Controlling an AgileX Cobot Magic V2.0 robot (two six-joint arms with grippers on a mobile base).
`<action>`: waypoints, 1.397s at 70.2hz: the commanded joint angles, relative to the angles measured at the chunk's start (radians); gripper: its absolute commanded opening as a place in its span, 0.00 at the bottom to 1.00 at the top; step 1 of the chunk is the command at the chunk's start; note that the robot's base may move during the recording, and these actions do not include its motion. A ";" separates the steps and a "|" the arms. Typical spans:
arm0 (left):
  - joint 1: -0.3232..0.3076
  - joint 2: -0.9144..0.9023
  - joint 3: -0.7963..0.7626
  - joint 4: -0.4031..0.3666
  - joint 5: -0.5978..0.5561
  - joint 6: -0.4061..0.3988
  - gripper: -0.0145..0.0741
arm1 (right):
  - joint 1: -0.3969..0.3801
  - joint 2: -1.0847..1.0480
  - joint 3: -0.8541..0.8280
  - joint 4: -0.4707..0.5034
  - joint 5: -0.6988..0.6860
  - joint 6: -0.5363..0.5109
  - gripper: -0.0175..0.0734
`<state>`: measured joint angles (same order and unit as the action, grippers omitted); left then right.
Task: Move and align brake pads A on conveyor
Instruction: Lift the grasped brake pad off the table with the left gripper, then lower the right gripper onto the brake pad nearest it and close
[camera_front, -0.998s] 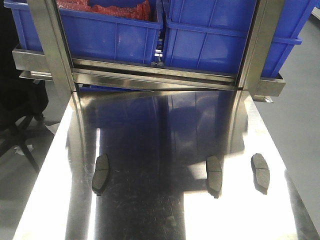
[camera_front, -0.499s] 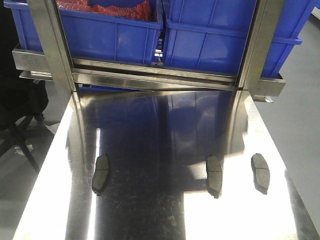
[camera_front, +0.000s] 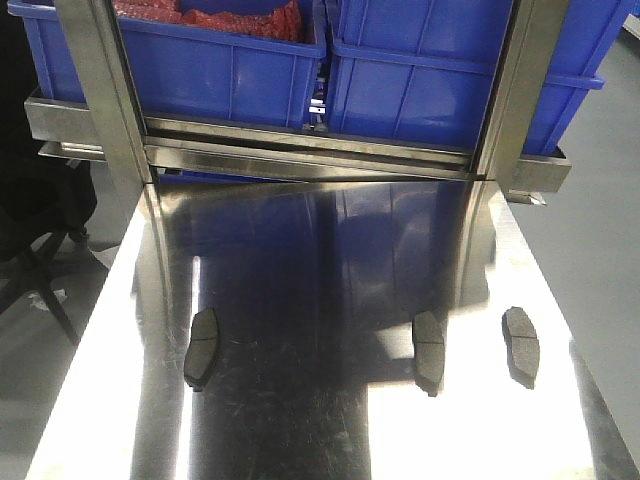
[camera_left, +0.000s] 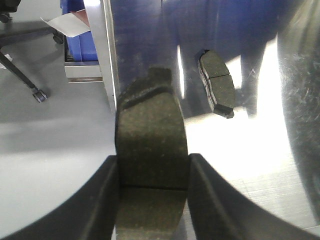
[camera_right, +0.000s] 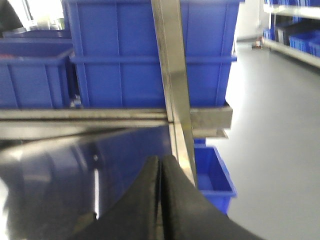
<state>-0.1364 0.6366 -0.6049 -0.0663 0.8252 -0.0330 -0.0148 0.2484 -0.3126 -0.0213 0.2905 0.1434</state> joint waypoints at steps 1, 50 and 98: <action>-0.004 -0.005 -0.028 -0.008 -0.071 -0.010 0.16 | -0.002 0.118 -0.132 0.001 0.056 -0.047 0.18; -0.004 -0.005 -0.028 -0.008 -0.071 -0.010 0.16 | -0.002 0.632 -0.406 0.137 0.495 -0.143 0.18; -0.004 -0.005 -0.028 -0.008 -0.071 -0.010 0.16 | -0.002 0.731 -0.406 0.110 0.491 -0.155 0.42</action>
<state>-0.1364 0.6366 -0.6049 -0.0663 0.8261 -0.0337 -0.0148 0.9837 -0.6851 0.0943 0.8271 0.0000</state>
